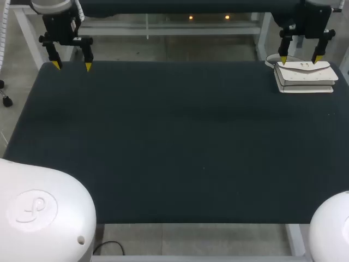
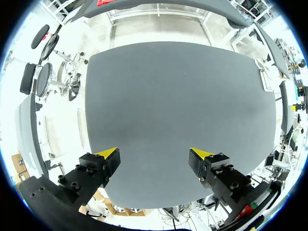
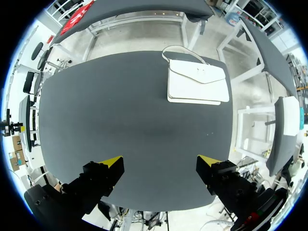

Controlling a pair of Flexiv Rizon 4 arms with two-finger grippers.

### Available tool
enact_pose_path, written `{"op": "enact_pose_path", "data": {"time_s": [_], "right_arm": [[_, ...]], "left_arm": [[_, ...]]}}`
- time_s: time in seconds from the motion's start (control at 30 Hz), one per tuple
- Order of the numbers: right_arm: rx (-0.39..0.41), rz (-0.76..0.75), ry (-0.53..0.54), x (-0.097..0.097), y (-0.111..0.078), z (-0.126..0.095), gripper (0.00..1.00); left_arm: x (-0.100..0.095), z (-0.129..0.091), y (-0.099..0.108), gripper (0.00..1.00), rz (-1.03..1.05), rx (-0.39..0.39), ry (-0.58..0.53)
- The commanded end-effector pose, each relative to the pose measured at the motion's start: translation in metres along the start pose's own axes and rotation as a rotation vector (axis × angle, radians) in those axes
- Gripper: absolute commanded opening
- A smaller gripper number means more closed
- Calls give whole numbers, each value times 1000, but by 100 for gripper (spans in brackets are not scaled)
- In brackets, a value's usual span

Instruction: Pick up the bag, open it, inspect its contents, close it, and place it on the opposite side

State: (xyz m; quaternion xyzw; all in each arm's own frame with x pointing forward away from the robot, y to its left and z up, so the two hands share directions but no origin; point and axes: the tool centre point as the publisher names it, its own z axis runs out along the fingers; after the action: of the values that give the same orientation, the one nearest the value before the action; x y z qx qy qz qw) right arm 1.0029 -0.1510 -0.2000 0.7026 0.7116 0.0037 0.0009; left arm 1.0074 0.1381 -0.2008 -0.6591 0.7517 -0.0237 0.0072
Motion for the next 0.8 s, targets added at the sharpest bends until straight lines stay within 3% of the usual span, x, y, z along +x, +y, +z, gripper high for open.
{"op": "enact_pose_path", "data": {"time_s": [0.03, 0.27, 0.37, 0.53, 0.8], "right_arm": [[6, -10, 7, -4, 6, 1, 100], [7, -3, 70, -26, 12, 6, 100], [2, 14, 101, -39, 13, 10, 100], [-27, 57, 46, -59, 17, 18, 100], [-5, 115, 78, -92, 25, 37, 100]], "left_arm": [[-3, 8, 11, 100, 85, 75, 58], [3, 23, 15, 100, 371, 136, 118], [10, 29, 17, 100, 474, 180, 73], [23, 41, 23, 100, 672, 252, 50], [36, 52, 26, 100, 911, 342, 115]]}}
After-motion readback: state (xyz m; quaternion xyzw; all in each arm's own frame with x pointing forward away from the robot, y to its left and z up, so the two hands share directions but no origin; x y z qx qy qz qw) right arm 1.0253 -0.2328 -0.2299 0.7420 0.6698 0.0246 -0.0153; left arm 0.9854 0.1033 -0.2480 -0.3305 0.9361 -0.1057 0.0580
